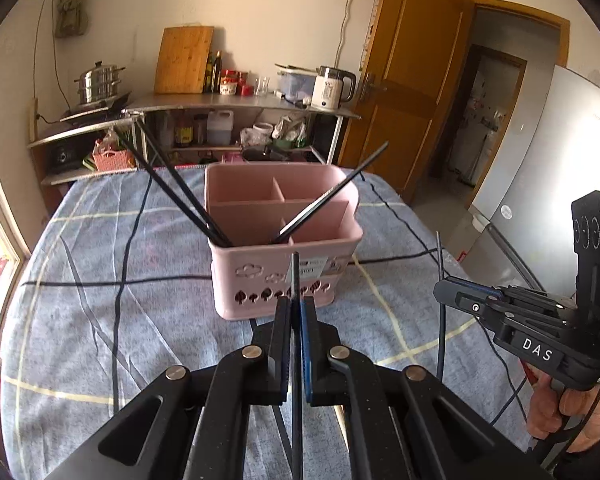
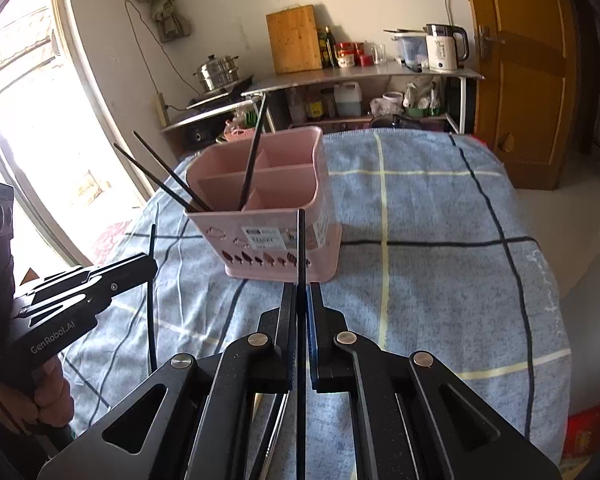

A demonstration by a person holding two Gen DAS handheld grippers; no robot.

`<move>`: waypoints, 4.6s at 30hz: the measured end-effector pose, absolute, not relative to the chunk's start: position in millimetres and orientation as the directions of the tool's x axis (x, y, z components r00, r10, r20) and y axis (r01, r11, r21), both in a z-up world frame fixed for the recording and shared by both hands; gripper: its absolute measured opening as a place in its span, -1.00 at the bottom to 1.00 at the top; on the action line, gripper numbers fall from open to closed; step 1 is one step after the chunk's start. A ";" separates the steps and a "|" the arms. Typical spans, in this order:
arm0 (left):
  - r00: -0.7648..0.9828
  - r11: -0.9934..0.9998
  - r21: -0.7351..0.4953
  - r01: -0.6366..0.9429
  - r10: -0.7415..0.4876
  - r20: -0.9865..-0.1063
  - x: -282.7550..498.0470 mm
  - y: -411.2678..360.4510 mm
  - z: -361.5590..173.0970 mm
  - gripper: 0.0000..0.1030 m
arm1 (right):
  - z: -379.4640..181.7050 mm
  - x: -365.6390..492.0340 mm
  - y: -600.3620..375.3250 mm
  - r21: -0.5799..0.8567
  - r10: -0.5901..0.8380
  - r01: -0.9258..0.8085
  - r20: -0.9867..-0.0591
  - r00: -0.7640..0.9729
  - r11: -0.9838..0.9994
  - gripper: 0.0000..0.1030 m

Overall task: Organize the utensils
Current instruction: 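Lift both held black chopsticks and carry them over the pink basket, then lower the black chopsticks into the basket and open both tools, then move both open tools back down to the wooden and metal chopsticks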

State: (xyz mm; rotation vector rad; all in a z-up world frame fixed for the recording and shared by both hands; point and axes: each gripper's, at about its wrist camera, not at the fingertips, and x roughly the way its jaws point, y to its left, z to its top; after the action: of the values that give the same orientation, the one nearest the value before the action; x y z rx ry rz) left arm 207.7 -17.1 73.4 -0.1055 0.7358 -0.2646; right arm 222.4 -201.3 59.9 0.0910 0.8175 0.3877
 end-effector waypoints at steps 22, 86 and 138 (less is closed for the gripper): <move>0.783 0.963 -0.168 0.209 -0.267 -0.562 182.1 -4.4 123.1 -0.92 | 101.8 196.6 -221.7 0.218 0.359 -0.285 -0.609 0.707 0.933 -0.91; 0.830 0.934 -0.342 0.102 -0.269 -0.488 302.9 57.7 178.9 -0.92 | 150.7 282.3 -168.0 0.367 0.461 -0.314 -0.438 0.772 0.876 -0.91; 0.815 0.952 -0.272 0.138 -0.265 -0.515 141.8 30.6 95.7 -0.53 | 77.3 158.7 -204.7 0.287 0.423 -0.312 -0.569 0.705 0.906 -0.65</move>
State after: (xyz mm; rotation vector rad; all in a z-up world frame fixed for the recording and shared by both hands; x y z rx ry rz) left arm 141.8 30.6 95.7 -0.2270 0.5802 -0.2174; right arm 158.7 -204.7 77.3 0.1741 0.6742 0.4103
